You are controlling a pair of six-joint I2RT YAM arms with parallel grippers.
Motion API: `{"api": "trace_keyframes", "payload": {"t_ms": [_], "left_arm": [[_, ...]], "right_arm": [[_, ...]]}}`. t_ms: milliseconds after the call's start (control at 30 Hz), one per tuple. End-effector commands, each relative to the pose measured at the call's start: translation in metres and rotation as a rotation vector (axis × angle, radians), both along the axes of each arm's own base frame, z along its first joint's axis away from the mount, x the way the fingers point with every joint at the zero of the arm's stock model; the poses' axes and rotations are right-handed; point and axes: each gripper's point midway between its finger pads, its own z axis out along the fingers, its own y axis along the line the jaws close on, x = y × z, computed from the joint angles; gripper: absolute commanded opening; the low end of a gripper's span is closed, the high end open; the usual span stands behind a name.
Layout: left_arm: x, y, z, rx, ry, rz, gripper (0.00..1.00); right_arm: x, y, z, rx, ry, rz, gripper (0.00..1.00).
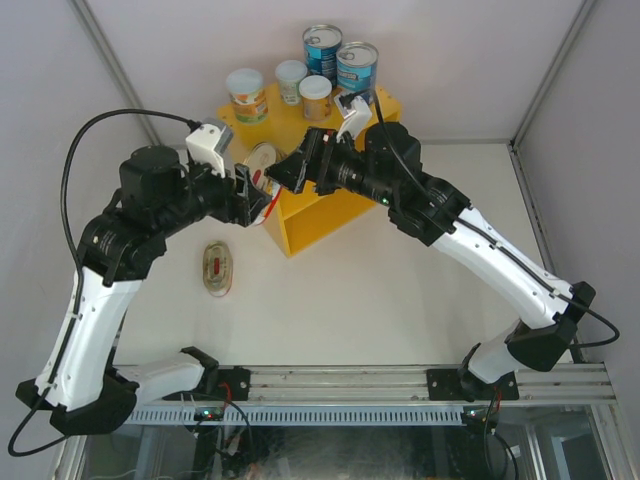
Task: Place and organize the canned foods onto the counter
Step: Place the canned food on the counter.
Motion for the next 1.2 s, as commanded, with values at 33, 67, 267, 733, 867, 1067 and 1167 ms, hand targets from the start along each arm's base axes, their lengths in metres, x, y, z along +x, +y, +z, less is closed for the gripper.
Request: {"api": "trace_keyframes", "payload": {"t_ms": [33,67,267,733,867,1067,1167], "left_arm": [[-0.01,-0.008,0.054,-0.063,-0.164,-0.064,0.0],[-0.011,-0.009,0.054,-0.061,-0.165,-0.069,0.0],[-0.017,-0.006,0.06,-0.058,-0.184,-0.07,0.0],[-0.014,-0.009,0.062,-0.034,-0.203,-0.084,0.0],[-0.009,-0.012,0.06,-0.015,-0.206,-0.087,0.0],[0.003,-0.004,0.064,-0.008,-0.243,-0.012,0.03],[0.011,0.004,0.07,-0.023,-0.277,0.054,0.13]], "right_arm": [[-0.005,0.008,0.029,0.103,-0.011,0.029,0.79],[-0.006,0.01,0.027,0.103,-0.004,0.034,0.79],[-0.007,0.013,0.022,0.112,0.012,0.032,0.83],[-0.001,0.029,0.02,0.15,0.047,0.057,0.65],[0.004,0.03,0.018,0.165,0.065,0.056,0.5],[0.015,0.029,0.014,0.226,0.115,0.053,0.29],[0.021,0.031,0.012,0.256,0.145,0.051,0.17]]}}
